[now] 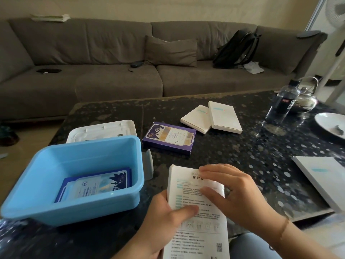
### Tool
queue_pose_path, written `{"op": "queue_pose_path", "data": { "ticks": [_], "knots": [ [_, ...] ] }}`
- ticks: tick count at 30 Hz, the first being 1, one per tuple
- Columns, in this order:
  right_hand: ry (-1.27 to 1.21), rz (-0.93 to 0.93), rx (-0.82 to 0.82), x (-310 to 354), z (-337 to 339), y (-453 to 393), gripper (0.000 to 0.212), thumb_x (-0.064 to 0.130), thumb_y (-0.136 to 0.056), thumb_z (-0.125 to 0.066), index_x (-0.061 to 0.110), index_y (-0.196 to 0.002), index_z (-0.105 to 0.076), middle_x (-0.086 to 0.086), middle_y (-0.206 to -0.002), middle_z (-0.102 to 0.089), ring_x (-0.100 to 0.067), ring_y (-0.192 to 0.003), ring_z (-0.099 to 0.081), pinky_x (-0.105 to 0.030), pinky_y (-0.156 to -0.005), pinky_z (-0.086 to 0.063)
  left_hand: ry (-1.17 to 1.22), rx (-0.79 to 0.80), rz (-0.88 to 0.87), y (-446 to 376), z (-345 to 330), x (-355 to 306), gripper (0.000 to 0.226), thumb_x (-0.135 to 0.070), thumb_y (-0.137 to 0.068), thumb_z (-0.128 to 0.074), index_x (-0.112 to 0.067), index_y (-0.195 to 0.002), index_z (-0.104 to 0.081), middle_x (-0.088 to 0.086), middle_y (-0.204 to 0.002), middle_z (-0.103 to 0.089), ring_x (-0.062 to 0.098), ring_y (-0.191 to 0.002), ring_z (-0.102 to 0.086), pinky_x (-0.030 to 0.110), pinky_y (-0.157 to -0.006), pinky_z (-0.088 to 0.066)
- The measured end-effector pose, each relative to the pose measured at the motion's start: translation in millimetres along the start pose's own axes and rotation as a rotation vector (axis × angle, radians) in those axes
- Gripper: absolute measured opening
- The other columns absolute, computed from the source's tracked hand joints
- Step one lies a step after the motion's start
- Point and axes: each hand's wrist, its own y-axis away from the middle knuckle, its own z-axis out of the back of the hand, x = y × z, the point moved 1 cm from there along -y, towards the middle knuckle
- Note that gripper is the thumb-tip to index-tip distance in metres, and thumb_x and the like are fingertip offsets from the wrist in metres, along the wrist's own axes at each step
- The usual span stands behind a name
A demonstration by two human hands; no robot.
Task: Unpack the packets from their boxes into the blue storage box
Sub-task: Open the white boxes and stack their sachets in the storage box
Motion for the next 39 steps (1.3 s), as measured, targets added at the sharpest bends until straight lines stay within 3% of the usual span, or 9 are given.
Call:
{"op": "queue_pose_path", "data": {
  "ticks": [7,12,15,19,23,28,33,36,39],
  "knots": [
    [0.120,0.085,-0.117,5,-10,6,0.017,0.034,-0.088,-0.064,0.023,-0.084,-0.076,0.012,-0.116,-0.068,-0.012,-0.107,-0.062,-0.035,-0.080,-0.056,0.014,-0.030,-0.029,-1,-3,3,0.034,-0.006,-0.070,-0.079,-0.004,-0.103,-0.071,0.015,-0.100,-0.076,0.034,-0.092,-0.074,0.049,-0.086,-0.059],
    [0.135,0.091,-0.099,11,-17,5,0.015,0.023,-0.093,-0.051,0.017,-0.091,-0.065,0.005,-0.118,-0.066,-0.011,-0.106,-0.061,-0.030,-0.089,-0.054,0.001,-0.027,-0.019,-1,-3,5,0.027,0.000,-0.078,-0.079,-0.005,-0.104,-0.071,0.014,-0.100,-0.076,0.032,-0.093,-0.074,0.047,-0.085,-0.059],
    [0.089,-0.010,-0.066,13,-15,2,0.009,0.014,-0.093,-0.052,0.022,-0.091,-0.055,0.008,-0.107,-0.065,-0.009,-0.096,-0.061,-0.029,-0.080,-0.057,-0.020,-0.006,-0.019,-1,-4,6,0.030,-0.004,-0.077,-0.078,-0.007,-0.106,-0.070,0.011,-0.101,-0.077,0.030,-0.095,-0.074,0.046,-0.086,-0.059],
    [-0.042,-0.257,-0.005,16,-3,-11,0.027,0.014,-0.098,-0.049,0.034,-0.080,-0.045,0.016,-0.088,-0.067,-0.005,-0.083,-0.064,-0.022,-0.067,-0.054,-0.093,0.004,-0.006,0,-2,9,0.027,0.001,-0.082,-0.074,-0.011,-0.106,-0.069,0.004,-0.100,-0.078,0.022,-0.094,-0.074,0.037,-0.081,-0.060],
    [-0.158,-0.395,0.072,17,16,-26,0.026,0.013,-0.101,-0.044,0.027,-0.080,-0.048,0.009,-0.074,-0.072,0.001,-0.075,-0.066,-0.015,-0.067,-0.052,-0.166,0.048,-0.027,0,1,11,0.028,-0.004,-0.082,-0.076,-0.016,-0.106,-0.069,0.001,-0.102,-0.077,0.020,-0.097,-0.074,0.037,-0.084,-0.059],
    [-0.246,-0.469,0.244,16,32,-39,0.024,0.006,-0.101,-0.040,0.016,-0.081,-0.051,0.004,-0.071,-0.074,-0.007,-0.063,-0.069,-0.018,-0.061,-0.054,-0.211,0.120,-0.066,1,6,11,0.032,-0.015,-0.076,-0.080,-0.020,-0.106,-0.071,0.002,-0.105,-0.077,0.021,-0.100,-0.072,0.037,-0.086,-0.058],
    [-0.314,-0.511,0.357,15,37,-42,0.024,0.005,-0.101,-0.041,0.012,-0.081,-0.052,-0.005,-0.069,-0.074,-0.018,-0.061,-0.069,-0.028,-0.064,-0.058,-0.199,0.239,-0.097,5,7,7,0.035,0.001,-0.082,-0.075,-0.009,-0.114,-0.066,0.005,-0.110,-0.075,0.023,-0.105,-0.071,0.032,-0.088,-0.057],
    [-0.489,-0.579,0.388,13,35,-42,0.024,0.007,-0.102,-0.042,0.011,-0.082,-0.053,-0.009,-0.068,-0.072,-0.020,-0.058,-0.062,-0.031,-0.062,-0.054,-0.152,0.271,-0.138,6,7,4,0.036,0.008,-0.082,-0.072,-0.004,-0.116,-0.066,0.012,-0.112,-0.074,0.028,-0.106,-0.070,0.033,-0.088,-0.056],
    [-0.817,-0.711,0.438,8,34,-38,0.020,0.010,-0.101,-0.047,0.010,-0.085,-0.059,-0.012,-0.070,-0.069,-0.018,-0.058,-0.059,-0.024,-0.055,-0.048,-0.090,0.316,-0.155,7,8,3,0.036,0.011,-0.084,-0.068,-0.008,-0.115,-0.069,0.014,-0.114,-0.073,0.031,-0.108,-0.069,0.034,-0.089,-0.056]
  ]
}}
